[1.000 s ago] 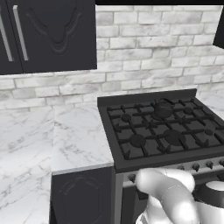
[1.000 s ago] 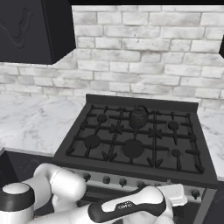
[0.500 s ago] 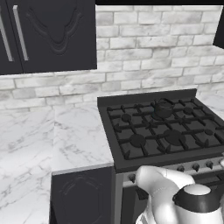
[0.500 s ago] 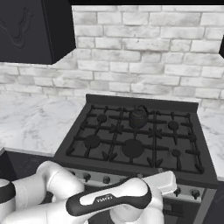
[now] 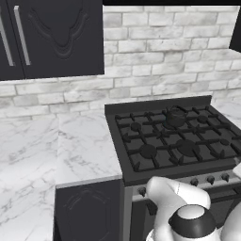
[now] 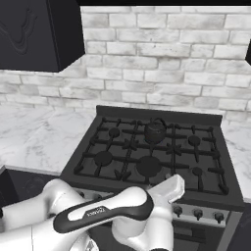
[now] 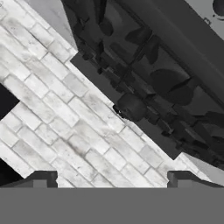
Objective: The kettle is done boiling. Turn off the stove, then wait for 300 timesteps before moving the kettle to the dining table.
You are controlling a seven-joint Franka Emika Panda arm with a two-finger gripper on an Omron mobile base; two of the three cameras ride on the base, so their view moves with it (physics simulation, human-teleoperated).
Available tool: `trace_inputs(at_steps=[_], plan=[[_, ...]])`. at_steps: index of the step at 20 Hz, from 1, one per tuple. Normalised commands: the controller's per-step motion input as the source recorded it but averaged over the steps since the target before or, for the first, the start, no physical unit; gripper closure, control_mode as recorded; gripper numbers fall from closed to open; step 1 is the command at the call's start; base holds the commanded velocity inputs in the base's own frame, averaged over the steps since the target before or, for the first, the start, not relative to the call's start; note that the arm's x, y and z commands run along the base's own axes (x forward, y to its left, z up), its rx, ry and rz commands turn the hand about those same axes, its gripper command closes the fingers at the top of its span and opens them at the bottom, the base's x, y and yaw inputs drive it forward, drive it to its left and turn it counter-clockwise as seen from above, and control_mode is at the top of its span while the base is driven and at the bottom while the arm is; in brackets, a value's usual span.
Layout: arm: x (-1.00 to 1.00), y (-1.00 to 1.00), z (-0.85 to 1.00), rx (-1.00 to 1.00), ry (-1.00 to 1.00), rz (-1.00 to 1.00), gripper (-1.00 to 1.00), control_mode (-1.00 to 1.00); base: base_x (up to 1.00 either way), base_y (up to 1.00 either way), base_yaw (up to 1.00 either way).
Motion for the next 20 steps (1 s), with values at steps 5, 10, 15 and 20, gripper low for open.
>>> trace_inputs(at_steps=[5, 10, 15, 20], plan=[[0.12, 0.23, 0.3, -0.17, 0.0, 0.06, -1.0, -1.0, 0.0, 0.0, 0.0], [0.15, 0.2, 0.26, -0.15, 0.0, 0.07, -1.0, -1.0, 0.0, 0.0, 0.0], [0.19, 0.14, 0.18, -0.12, 0.03, 0.03, -1.0, -1.0, 0.0, 0.0, 0.0], [0.3, 0.2, 0.09, -0.09, 0.1, 0.0, -1.0, -1.0, 0.0, 0.0, 0.0]])
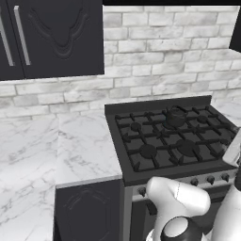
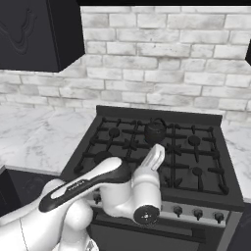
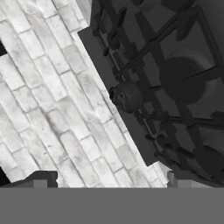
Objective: The kettle is done boiling. Turn off the stove, then wait for 300 timesteps before moving the kettle to the dining table.
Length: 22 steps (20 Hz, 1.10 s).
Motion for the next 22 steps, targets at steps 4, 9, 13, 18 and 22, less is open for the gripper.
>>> trace_inputs(at_steps=[4, 9, 13, 18, 22], plan=[[0.41, 0.1, 0.03, -0.05, 0.11, 0.0, -1.0, -1.0, 0.0, 0.0, 0.0], [0.39, -0.03, -0.04, 0.0, 0.07, 0.01, -1.0, -1.0, 0.0, 0.0, 0.0], [0.33, -0.12, -0.12, 0.0, 0.0, 0.0, -1.0, -1.0, 0.0, 0.0, 0.0], [0.47, -0.07, 0.0, 0.0, 0.0, 0.04, -1.0, -1.0, 0.0, 0.0, 0.0], [0.37, -0.03, 0.0, -0.04, 0.0, 0.03, -1.0, -1.0, 0.0, 0.0, 0.0]])
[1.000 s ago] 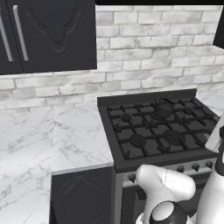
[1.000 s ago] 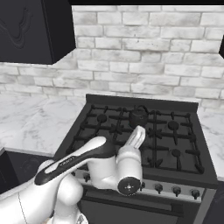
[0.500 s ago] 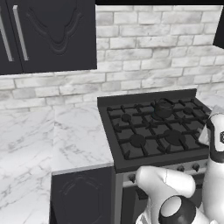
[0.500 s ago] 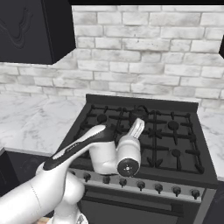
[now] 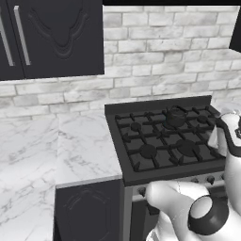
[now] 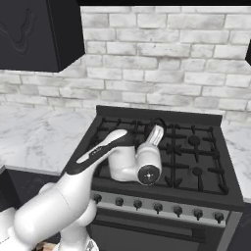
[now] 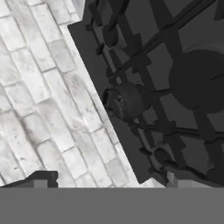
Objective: The kettle is done boiling. Turn off the stove, then wait for 300 timesteps before moving the kettle to the dining table.
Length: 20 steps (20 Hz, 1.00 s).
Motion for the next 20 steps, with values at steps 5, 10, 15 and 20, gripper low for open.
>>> trace_inputs(at_steps=[5, 10, 15, 20], plan=[[0.2, -0.09, 0.0, -0.07, 0.0, 0.0, -1.0, -1.0, 0.0, 0.0, 0.0], [0.13, -0.16, 0.0, -0.1, 0.06, 0.0, -1.0, -1.0, 0.0, 0.0, 0.0], [0.19, -0.14, 0.0, -0.12, 0.1, 0.0, -1.0, -1.0, 0.0, 0.0, 0.0], [0.2, -0.06, 0.0, -0.11, 0.1, 0.0, -1.0, -1.0, 0.0, 0.0, 0.0]])
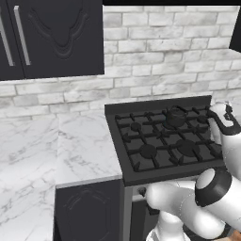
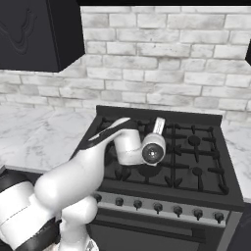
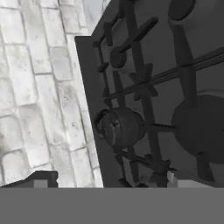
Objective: The kettle is done boiling. Turn off the stove, then wait for 300 timesteps before moving the kettle to the dining table.
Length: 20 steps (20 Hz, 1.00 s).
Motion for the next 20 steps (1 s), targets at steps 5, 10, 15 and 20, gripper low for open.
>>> trace_inputs(at_steps=[5, 10, 15, 20], plan=[[0.22, -0.01, 0.0, -0.1, 0.08, 0.06, -1.0, -1.0, 0.0, 0.0, 0.0], [0.27, 0.0, 0.0, -0.04, 0.06, 0.14, -1.0, -1.0, 0.0, 0.0, 0.0], [0.25, 0.0, 0.0, 0.0, 0.05, 0.17, -1.0, -1.0, 0.0, 0.0, 0.0], [0.27, 0.0, -0.01, 0.0, 0.03, 0.17, -1.0, -1.0, 0.0, 0.0, 0.0]])
